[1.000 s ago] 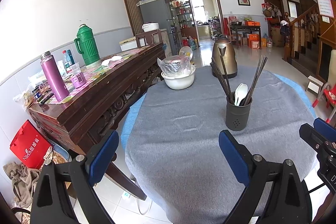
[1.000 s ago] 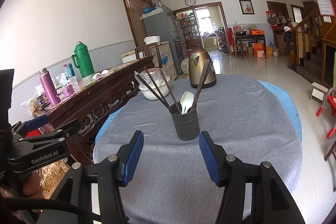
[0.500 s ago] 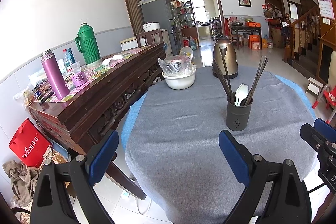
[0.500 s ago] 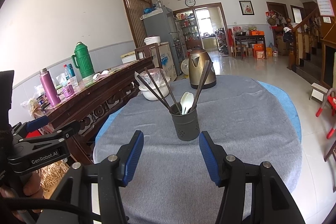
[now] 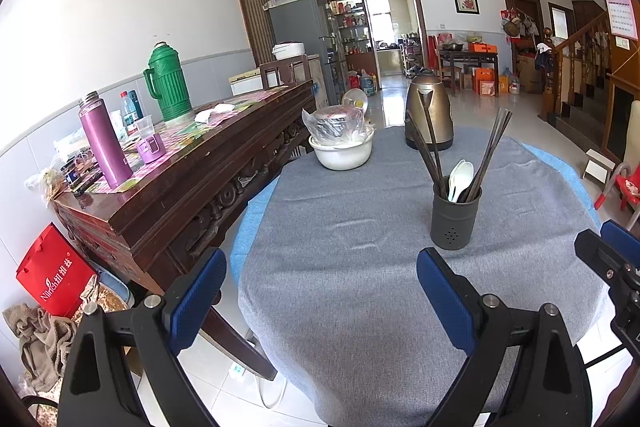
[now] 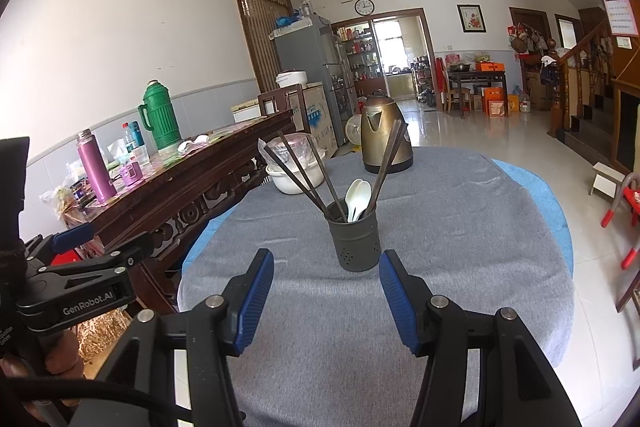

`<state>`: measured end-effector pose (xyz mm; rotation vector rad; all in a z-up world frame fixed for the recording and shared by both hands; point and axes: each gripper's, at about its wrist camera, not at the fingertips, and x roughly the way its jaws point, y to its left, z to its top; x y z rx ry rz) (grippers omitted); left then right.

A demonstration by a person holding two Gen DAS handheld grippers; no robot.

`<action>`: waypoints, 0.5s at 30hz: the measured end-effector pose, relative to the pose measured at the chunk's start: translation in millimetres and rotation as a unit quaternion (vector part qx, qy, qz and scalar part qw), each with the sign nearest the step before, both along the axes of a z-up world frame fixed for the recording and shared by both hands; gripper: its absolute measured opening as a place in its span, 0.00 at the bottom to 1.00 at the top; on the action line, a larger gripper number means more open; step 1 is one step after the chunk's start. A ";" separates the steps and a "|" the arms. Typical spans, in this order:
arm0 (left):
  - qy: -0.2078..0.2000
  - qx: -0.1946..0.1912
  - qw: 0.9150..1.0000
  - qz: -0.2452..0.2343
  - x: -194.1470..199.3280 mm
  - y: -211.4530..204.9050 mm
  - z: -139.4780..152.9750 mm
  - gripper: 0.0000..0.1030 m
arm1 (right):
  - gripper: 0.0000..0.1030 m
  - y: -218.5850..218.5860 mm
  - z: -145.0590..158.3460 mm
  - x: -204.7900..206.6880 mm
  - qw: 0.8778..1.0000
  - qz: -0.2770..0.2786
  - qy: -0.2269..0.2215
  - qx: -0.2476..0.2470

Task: Organize utensils

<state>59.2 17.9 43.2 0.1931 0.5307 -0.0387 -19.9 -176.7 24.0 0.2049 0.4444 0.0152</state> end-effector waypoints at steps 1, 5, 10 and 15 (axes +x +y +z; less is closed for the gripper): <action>0.000 0.000 1.000 0.000 -0.3 0.3 0.0 0.93 | 0.57 -0.2 0.5 -0.6 1.000 0.000 -0.001 0.000; -0.001 0.000 1.000 0.001 0.1 1.4 -0.2 0.93 | 0.57 -1.3 2.1 -2.2 1.000 -0.002 -0.004 -0.001; 0.000 -0.002 1.000 0.002 0.7 3.1 -0.6 0.93 | 0.57 -0.9 2.1 -2.1 1.000 -0.001 -0.002 -0.002; -0.001 -0.002 1.000 0.002 1.3 4.4 -0.6 0.93 | 0.57 -0.8 1.5 -1.8 1.000 0.000 -0.002 -0.005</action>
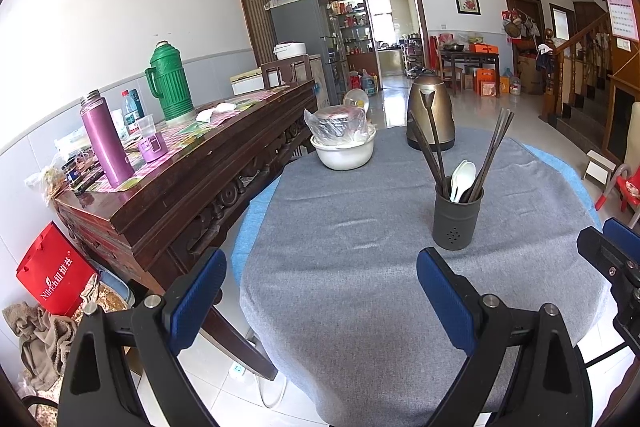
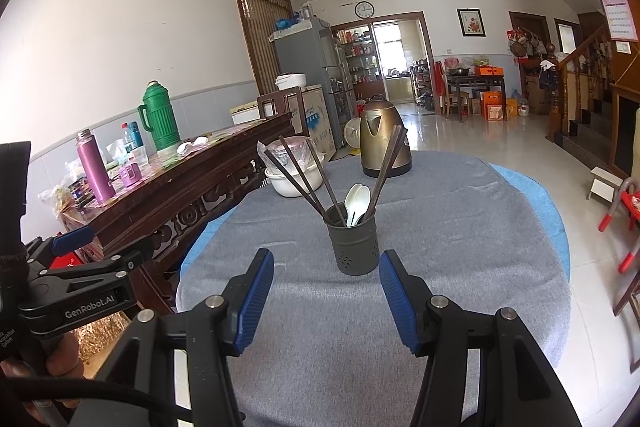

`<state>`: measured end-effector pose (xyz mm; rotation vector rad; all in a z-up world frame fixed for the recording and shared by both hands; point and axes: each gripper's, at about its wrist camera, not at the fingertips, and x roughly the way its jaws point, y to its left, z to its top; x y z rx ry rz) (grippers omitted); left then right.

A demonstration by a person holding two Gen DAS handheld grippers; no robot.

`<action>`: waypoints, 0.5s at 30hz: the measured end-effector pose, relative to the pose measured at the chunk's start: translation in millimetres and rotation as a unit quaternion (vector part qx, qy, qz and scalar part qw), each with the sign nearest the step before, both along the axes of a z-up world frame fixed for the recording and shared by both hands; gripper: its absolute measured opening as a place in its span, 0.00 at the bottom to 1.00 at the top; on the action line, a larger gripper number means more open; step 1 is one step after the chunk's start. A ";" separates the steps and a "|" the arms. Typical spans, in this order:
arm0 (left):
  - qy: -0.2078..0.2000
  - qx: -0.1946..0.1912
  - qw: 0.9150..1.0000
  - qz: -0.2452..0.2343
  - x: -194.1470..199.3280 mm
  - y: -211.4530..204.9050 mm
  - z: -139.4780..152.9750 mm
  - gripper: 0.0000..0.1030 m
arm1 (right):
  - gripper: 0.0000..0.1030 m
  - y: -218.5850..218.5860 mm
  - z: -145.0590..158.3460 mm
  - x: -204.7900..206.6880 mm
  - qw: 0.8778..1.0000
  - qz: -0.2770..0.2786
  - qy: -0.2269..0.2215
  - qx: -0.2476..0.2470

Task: Organize utensils

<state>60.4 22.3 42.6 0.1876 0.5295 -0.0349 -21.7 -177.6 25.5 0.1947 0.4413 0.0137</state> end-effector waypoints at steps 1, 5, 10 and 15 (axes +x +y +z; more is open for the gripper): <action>0.000 0.000 1.000 0.000 0.1 0.3 0.1 0.93 | 0.57 0.6 0.1 0.0 1.000 0.000 0.000 0.000; 0.001 -0.001 1.000 0.000 0.5 1.4 0.2 0.93 | 0.57 1.6 0.4 0.6 1.000 0.000 0.000 -0.001; 0.001 0.001 1.000 0.000 1.2 1.3 -0.8 0.93 | 0.57 2.6 -0.2 2.2 1.000 0.002 -0.001 -0.005; 0.001 0.003 1.000 0.001 6.5 1.2 -0.5 0.93 | 0.57 -0.6 -0.3 9.6 1.000 0.002 0.005 0.002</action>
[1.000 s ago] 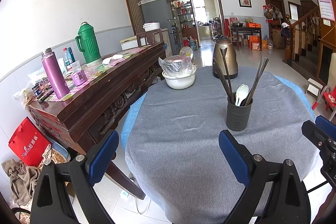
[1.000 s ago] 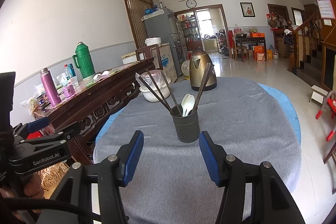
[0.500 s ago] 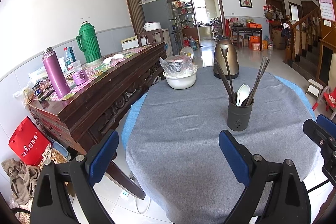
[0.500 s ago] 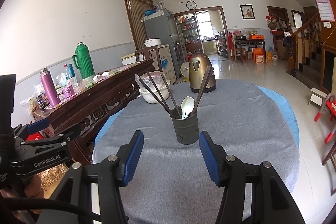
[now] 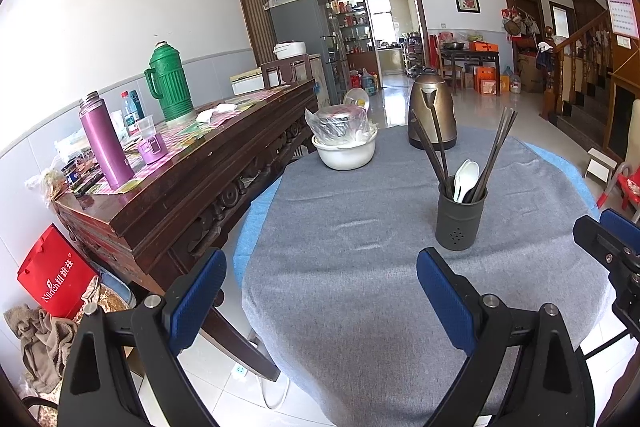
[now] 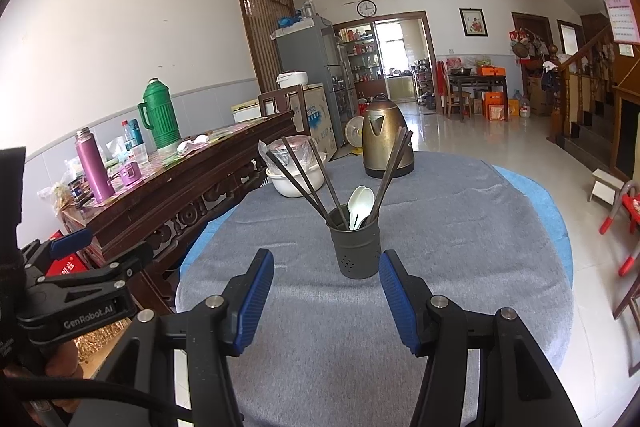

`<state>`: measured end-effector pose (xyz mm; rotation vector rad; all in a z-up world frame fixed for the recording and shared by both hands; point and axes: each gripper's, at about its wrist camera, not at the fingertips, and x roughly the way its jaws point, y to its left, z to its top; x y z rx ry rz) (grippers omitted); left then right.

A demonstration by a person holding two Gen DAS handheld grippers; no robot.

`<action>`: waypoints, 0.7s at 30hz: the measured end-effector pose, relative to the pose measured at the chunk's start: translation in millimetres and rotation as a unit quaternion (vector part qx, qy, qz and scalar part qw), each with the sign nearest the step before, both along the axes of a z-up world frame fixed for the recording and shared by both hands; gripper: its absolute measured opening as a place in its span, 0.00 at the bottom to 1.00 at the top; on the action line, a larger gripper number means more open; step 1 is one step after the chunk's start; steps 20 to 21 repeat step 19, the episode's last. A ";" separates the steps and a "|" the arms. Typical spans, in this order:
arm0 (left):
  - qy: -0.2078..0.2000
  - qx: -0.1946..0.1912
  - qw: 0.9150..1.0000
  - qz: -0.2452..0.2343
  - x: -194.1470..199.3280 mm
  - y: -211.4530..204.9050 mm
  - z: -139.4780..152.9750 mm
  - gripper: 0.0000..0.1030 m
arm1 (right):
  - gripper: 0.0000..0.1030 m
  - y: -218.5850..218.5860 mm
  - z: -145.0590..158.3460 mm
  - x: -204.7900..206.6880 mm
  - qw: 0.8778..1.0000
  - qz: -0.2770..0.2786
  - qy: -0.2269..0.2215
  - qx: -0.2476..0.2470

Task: Organize utensils

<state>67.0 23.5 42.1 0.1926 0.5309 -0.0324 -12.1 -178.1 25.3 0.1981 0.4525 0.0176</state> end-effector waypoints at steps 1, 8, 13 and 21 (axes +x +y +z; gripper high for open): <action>0.001 -0.002 1.000 0.001 2.6 -0.4 -0.3 0.93 | 0.57 -0.6 -0.4 2.9 1.000 0.000 0.002 -0.001; 0.023 -0.001 1.000 0.003 24.0 -5.5 -10.7 0.93 | 0.57 -14.8 -6.9 20.6 1.000 -0.011 0.015 0.000; 0.042 0.005 0.999 -0.001 42.1 -13.3 -23.4 0.93 | 0.57 -27.2 -13.5 40.5 0.999 -0.024 0.028 0.006; 0.075 0.000 0.997 -0.014 74.9 -22.5 -46.8 0.93 | 0.57 -52.9 -33.9 74.8 0.997 -0.051 0.052 0.010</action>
